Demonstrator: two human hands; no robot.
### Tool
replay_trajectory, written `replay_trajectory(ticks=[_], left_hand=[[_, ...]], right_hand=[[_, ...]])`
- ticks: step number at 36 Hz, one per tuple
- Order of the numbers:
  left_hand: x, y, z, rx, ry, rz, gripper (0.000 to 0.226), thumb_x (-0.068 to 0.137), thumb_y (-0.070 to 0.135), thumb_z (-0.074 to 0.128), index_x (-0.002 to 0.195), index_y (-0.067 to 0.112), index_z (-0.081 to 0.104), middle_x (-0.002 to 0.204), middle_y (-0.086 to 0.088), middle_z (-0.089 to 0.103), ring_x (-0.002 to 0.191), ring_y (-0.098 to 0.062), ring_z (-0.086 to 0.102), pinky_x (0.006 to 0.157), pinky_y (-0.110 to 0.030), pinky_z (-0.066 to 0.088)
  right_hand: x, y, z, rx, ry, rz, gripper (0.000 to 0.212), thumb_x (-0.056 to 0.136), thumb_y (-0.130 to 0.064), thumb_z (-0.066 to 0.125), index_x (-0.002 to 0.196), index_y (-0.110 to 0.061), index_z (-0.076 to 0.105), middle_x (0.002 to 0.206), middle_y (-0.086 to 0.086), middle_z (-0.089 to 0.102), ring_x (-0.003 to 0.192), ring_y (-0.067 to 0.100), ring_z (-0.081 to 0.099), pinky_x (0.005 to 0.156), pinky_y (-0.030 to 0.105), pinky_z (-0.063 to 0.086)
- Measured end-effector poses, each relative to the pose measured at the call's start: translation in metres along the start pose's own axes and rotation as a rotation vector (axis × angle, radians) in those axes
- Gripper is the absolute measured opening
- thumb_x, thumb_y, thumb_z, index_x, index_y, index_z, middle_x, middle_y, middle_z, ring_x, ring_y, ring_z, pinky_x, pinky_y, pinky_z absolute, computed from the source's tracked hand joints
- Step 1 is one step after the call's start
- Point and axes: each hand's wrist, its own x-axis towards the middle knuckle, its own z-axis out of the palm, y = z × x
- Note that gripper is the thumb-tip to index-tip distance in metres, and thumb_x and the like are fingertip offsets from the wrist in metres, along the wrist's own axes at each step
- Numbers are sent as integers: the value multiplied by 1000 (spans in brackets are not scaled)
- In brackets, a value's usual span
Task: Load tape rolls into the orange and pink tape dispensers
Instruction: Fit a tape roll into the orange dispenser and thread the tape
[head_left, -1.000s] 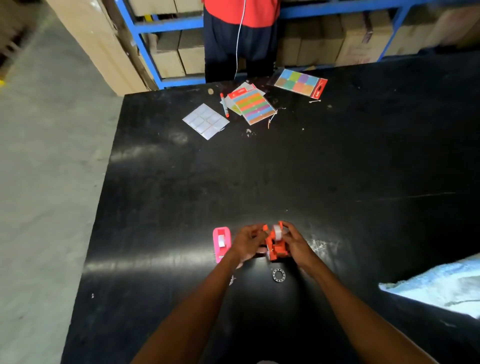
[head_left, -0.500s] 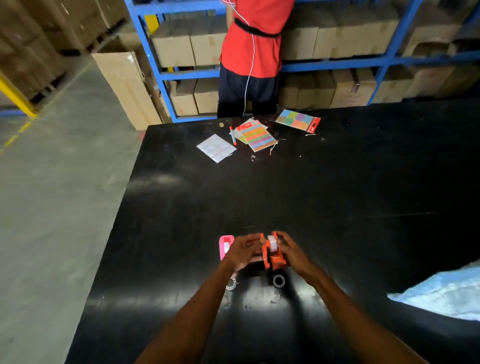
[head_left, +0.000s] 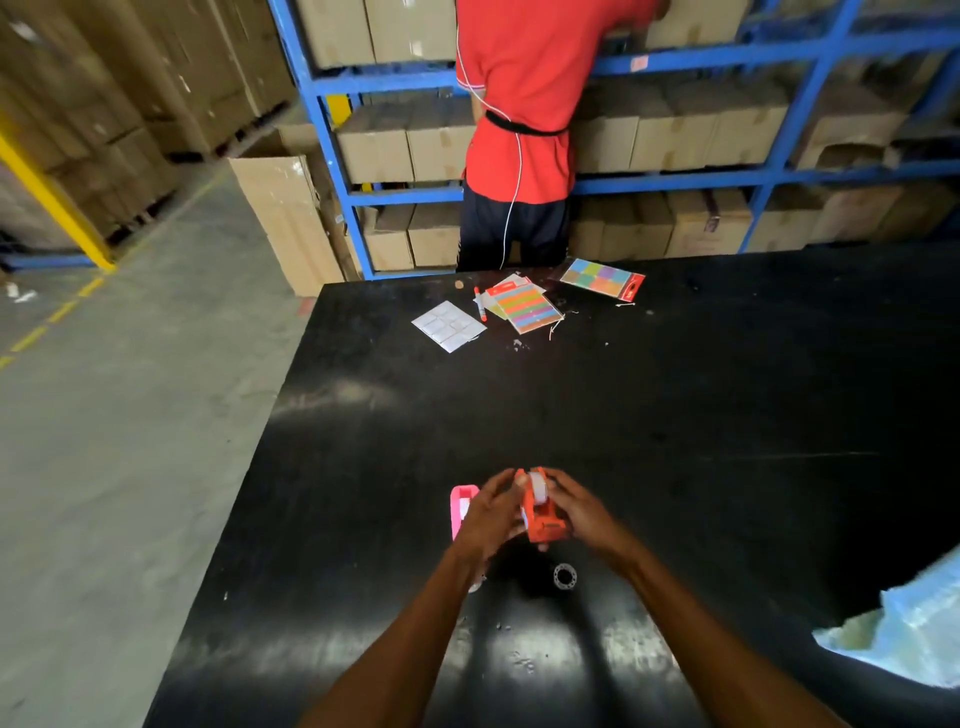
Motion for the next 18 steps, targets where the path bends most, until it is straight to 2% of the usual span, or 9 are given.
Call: replay_trajectory(ticks=[1,2,4,5,8,10,12,15,18], left_hand=[[-4,-1,6,-10,-24,-6,52,96,54,51,118,9,63,97,-15,72,73,-23,70,61,-31,55],[-9,-1,12,-51,-37,-33,57,95,62,46,110,12,68,93,-13,73,75,-22,68,67,-34,53],[-12,-2,18,-173,-7,-94,57,98,61,38,103,17,73,95,-8,77,87,-20,72,88,-42,54],[-13,-2,17,-236,-10,-107,55,100,58,36,106,17,72,97,-7,78,90,-20,73,92,-43,53],[-14,6,13,-322,-44,-131,64,101,60,27,121,12,66,105,-10,77,94,-20,75,81,-37,60],[-14,9,8,-321,-39,-134,67,101,62,22,117,15,67,105,-10,77,92,-19,76,78,-35,61],[-13,10,7,-321,-51,-125,68,100,64,22,116,16,68,108,-11,77,95,-20,75,82,-36,60],[-11,9,6,-315,-16,-122,68,98,66,25,114,16,69,105,-13,77,93,-21,76,88,-39,57],[-7,7,8,-272,40,-99,64,98,66,30,109,17,70,97,-10,79,89,-20,75,85,-38,57]], right_hand=[[-1,-3,4,-45,16,-36,26,104,-9,42,121,-20,56,113,3,64,92,8,67,74,21,55],[-2,-3,9,-92,30,-78,28,104,-7,40,122,-21,55,119,3,64,104,12,65,88,20,52],[-2,-2,15,-154,51,-90,30,105,-12,38,126,-28,53,132,5,59,122,18,57,107,29,41],[1,-1,15,-218,64,-83,31,106,-19,37,129,-32,53,135,3,58,125,17,54,112,35,38],[-2,-10,10,-565,108,-78,36,103,-43,34,137,-45,47,121,-4,50,116,10,51,108,43,30],[-5,-19,8,-684,119,-143,36,101,-45,37,136,-49,44,114,-6,43,108,5,44,96,38,24],[-7,-26,7,-770,143,-227,35,100,-44,39,135,-48,46,114,-10,37,107,2,35,91,34,19],[-7,-30,5,-820,148,-291,34,100,-46,39,133,-47,48,117,-16,31,111,1,30,92,33,19],[-7,-30,7,-754,118,-251,34,102,-44,36,135,-44,46,121,-14,36,119,4,37,102,36,21]])
